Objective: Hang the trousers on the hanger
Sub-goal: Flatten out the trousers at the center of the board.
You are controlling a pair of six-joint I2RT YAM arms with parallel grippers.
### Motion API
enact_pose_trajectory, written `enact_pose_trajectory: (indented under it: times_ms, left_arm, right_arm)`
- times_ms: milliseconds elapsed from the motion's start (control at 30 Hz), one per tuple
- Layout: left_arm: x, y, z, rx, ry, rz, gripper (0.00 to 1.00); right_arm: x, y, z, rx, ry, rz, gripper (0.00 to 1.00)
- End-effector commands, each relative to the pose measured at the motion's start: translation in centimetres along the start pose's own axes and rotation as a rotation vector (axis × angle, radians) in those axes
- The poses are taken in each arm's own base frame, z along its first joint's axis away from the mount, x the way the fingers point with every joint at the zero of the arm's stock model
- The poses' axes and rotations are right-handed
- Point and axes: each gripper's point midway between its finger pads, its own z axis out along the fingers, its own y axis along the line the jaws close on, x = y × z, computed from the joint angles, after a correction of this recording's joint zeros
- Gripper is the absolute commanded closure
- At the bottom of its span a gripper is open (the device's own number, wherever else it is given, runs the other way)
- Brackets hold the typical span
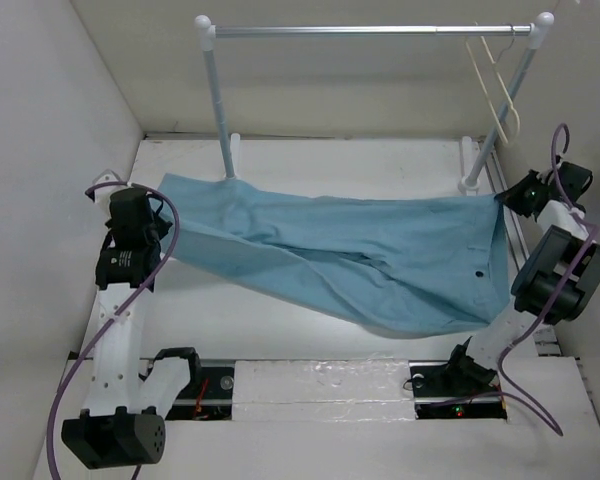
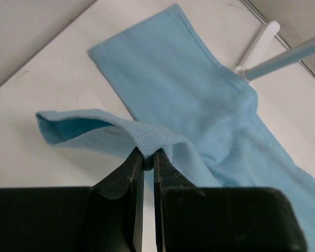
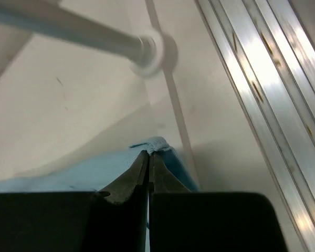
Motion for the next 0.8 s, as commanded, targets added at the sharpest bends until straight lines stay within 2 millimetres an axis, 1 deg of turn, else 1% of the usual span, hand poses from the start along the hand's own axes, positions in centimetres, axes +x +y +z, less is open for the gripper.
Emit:
enact_pose_trajectory:
  times_ms: [0,33,67,100,133,167,200,233,267,300,333,367,400,433,467,500,533,567,600,633,667,700,733,767]
  left_arm:
    - [-4.3,0.2,-1.0,-0.050,-0.122,-0.018,1.00]
    - [-4.7,0.5,-1.1,-0.064,-0.135,-0.018,1.00]
    - [-5.0,0.6,-1.4,-0.071,-0.144,-0.020,1.00]
    - [-5.3,0.7,-1.6,-0.078,-0.153,-0.021,1.00]
    - [-5.6,1.0,-1.9,-0.090,-0.166,-0.019,1.00]
    - [-5.9,1.3,-2.1,-0.103,-0.176,-0.015,1.00]
    - [-6.2,1.6,-2.4,-0.116,-0.192,-0.018,1.00]
    - [-6.4,1.6,-2.7,-0.114,-0.197,-0.019,1.00]
    - [-6.7,1.5,-3.0,-0.106,-0.204,-0.023,1.00]
    - [-6.8,1.4,-3.3,-0.095,-0.210,-0.026,1.00]
    - [-6.9,1.2,-3.8,-0.076,-0.215,-0.032,1.00]
    - [-7.0,1.1,-4.1,-0.064,-0.216,-0.037,1.00]
    - [-7.0,0.9,-4.3,-0.050,-0.213,-0.036,1.00]
    - [-7.0,1.0,-4.8,-0.047,-0.216,-0.038,1.00]
    - [-6.8,1.2,-4.9,-0.051,-0.209,-0.034,1.00]
    - [-6.8,1.2,-5.2,-0.044,-0.208,-0.035,1.00]
    - [-6.6,1.2,-5.3,-0.042,-0.204,-0.035,1.00]
    - [-6.6,1.2,-5.3,-0.037,-0.199,-0.036,1.00]
    - [-6.3,0.6,-5.4,-0.009,-0.190,-0.038,1.00]
    - [-6.3,0.3,-5.4,0.008,-0.191,-0.042,1.00]
    - [-6.6,-0.2,-5.5,0.033,-0.196,-0.051,1.00]
    - [-6.5,-1.0,-5.5,0.074,-0.183,-0.057,1.00]
    - [-6.6,-1.6,-5.7,0.100,-0.182,-0.075,1.00]
    - [-7.0,-2.2,-6.0,0.131,-0.189,-0.086,1.00]
  right_arm:
    - [-6.5,4.4,2.0,-0.159,-0.182,0.017,1.00]
    - [-6.5,4.2,3.2,-0.174,-0.177,0.079,1.00]
    - [-6.7,5.0,3.8,-0.197,-0.182,0.089,1.00]
    - [-7.9,6.2,4.3,-0.228,-0.212,0.080,1.00]
    - [-8.3,6.2,4.7,-0.236,-0.214,0.114,1.00]
    - [-7.7,6.3,6.1,-0.243,-0.193,0.128,0.98]
    - [-9.1,6.9,6.2,-0.267,-0.231,0.114,0.95]
    - [-9.2,7.5,6.5,-0.282,-0.235,0.120,0.90]
    - [-9.4,7.8,6.9,-0.281,-0.244,0.116,0.68]
    - [-9.9,7.9,6.8,-0.283,-0.261,0.103,0.57]
    - [-10.1,8.6,6.6,-0.288,-0.266,0.063,0.47]
    - [-10.1,8.5,6.4,-0.279,-0.260,0.047,0.40]
    - [-9.0,8.3,5.5,-0.235,-0.203,0.052,0.39]
    - [-8.8,8.0,4.7,-0.199,-0.192,-0.015,0.39]
    - [-7.2,6.7,4.1,-0.126,-0.143,-0.010,0.39]
    - [-7.0,7.3,1.4,-0.102,-0.149,-0.031,0.39]
    - [-6.3,6.5,0.1,-0.064,-0.148,-0.051,0.38]
    - [-3.3,3.3,-0.8,0.051,-0.108,-0.014,0.40]
    - [-2.1,2.3,-2.3,0.094,-0.103,-0.001,0.43]
    - [-2.6,2.9,-5.7,0.106,-0.174,-0.010,0.45]
    - [0.6,0.6,-6.6,0.177,-0.138,0.025,0.51]
    - [1.8,-1.2,-8.3,0.248,-0.137,0.048,0.54]
    - [1.3,-1.1,-11.1,0.285,-0.203,0.035,0.55]
    - [2.2,-2.6,-12.4,0.385,-0.211,0.042,0.76]
